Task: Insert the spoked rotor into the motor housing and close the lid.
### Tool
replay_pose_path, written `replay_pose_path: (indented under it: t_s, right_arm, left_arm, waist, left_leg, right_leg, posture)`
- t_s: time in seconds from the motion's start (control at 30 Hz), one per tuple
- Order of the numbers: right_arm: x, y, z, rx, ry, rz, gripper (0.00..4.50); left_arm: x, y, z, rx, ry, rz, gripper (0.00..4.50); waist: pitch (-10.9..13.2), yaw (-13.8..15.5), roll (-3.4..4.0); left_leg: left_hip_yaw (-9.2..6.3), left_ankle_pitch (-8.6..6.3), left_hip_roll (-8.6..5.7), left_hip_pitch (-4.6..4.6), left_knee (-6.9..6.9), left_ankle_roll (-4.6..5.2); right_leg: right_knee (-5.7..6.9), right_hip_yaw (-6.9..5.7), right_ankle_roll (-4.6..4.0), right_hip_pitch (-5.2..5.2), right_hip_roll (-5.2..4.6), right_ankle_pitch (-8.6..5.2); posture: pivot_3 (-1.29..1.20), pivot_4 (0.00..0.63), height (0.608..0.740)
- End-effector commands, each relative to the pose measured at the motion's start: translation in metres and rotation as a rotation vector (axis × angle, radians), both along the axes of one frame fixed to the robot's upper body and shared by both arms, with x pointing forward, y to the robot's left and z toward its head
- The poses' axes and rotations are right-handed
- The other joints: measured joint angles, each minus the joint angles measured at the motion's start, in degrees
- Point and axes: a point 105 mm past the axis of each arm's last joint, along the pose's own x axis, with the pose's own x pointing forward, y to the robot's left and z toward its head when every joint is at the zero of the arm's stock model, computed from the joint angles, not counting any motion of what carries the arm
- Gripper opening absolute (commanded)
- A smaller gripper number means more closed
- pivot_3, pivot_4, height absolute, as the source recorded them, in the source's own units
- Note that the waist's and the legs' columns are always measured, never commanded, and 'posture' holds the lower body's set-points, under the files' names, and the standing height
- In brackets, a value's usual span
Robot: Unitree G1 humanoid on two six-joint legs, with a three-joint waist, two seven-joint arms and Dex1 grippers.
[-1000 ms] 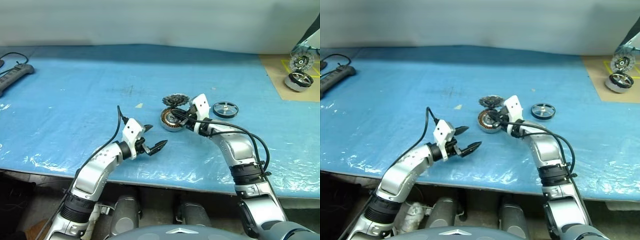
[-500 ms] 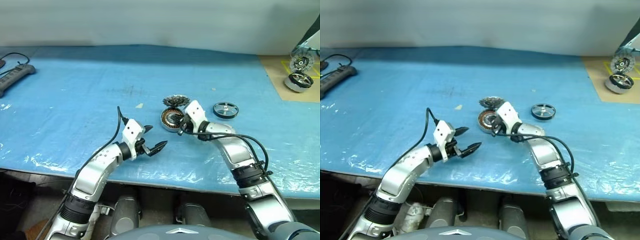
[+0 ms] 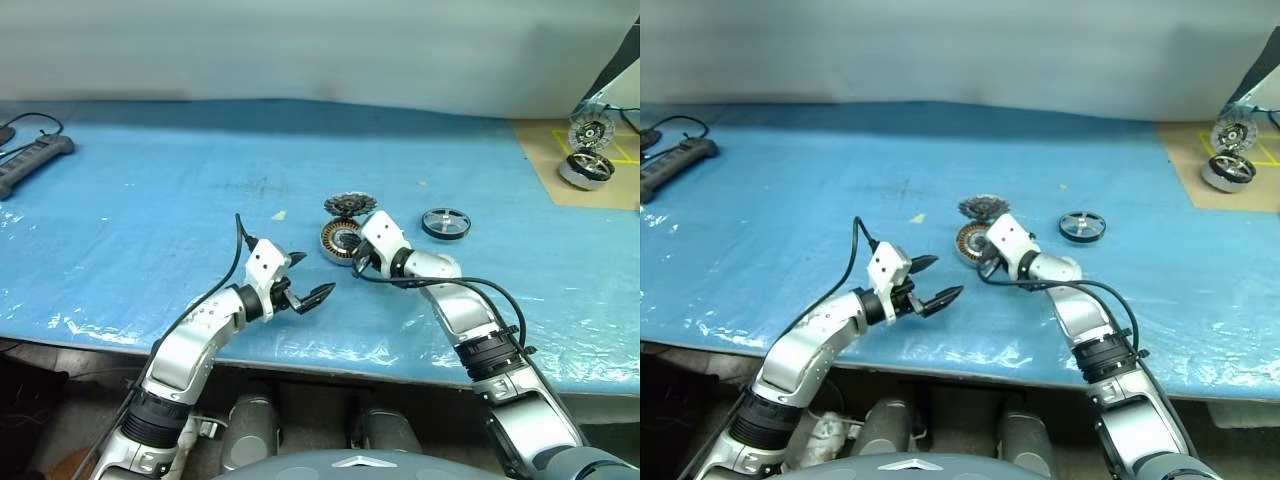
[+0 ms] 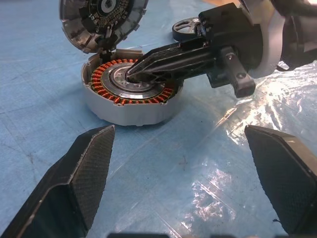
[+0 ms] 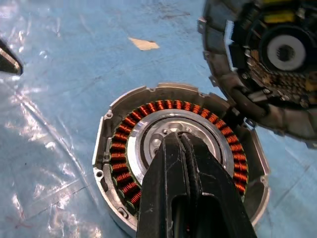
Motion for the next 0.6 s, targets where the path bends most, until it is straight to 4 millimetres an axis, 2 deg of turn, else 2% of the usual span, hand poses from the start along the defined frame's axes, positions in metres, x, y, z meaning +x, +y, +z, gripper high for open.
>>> replay_pose_path:
  t_s: [0.03, 0.13, 0.3, 0.6]
  right_arm:
    - [-0.001, -0.004, 0.010, 0.153, 0.082, -0.014, 0.05]
    - [-0.003, 0.000, 0.026, 0.242, 0.094, 0.008, 0.05]
    - [-0.006, 0.008, 0.027, 0.254, 0.121, 0.025, 0.05]
    - [-0.005, 0.018, 0.020, 0.165, 0.081, 0.026, 0.05]
  left_arm:
    - [-0.001, -0.004, 0.006, -0.007, -0.034, -0.019, 4.50]
    - [-0.002, -0.005, 0.005, -0.006, -0.031, -0.022, 4.50]
    - [-0.002, -0.005, 0.003, -0.002, -0.029, -0.022, 4.50]
    - [-0.003, -0.005, 0.002, 0.001, -0.027, -0.022, 4.50]
  waist:
    - [0.00, 0.01, 0.00]
    - [0.00, 0.02, 0.01]
    - [-0.01, -0.16, 0.03]
    - [0.00, -0.06, 0.04]
  left_leg:
    - [0.00, 0.01, 0.00, -0.13, -0.03, -0.01]
    - [0.01, 0.04, 0.00, -0.67, -0.10, -0.03]
    - [0.02, 0.13, 0.00, -1.86, -0.07, 0.06]
    - [0.02, 0.09, 0.04, -1.78, 0.03, -0.06]
  right_leg:
    - [0.01, 0.00, -0.01, -0.08, 0.00, 0.01]
    - [0.10, -0.01, -0.46, -0.70, 0.01, 0.26]
    - [0.26, -0.08, -0.54, -1.81, 0.02, 0.31]
    - [0.25, -0.12, -0.60, -1.69, 0.01, 0.31]
  posture:
    - [0.00, 0.150, 0.740]
    - [0.00, 0.150, 0.740]
    - [0.00, 0.150, 0.740]
    - [0.00, 0.150, 0.740]
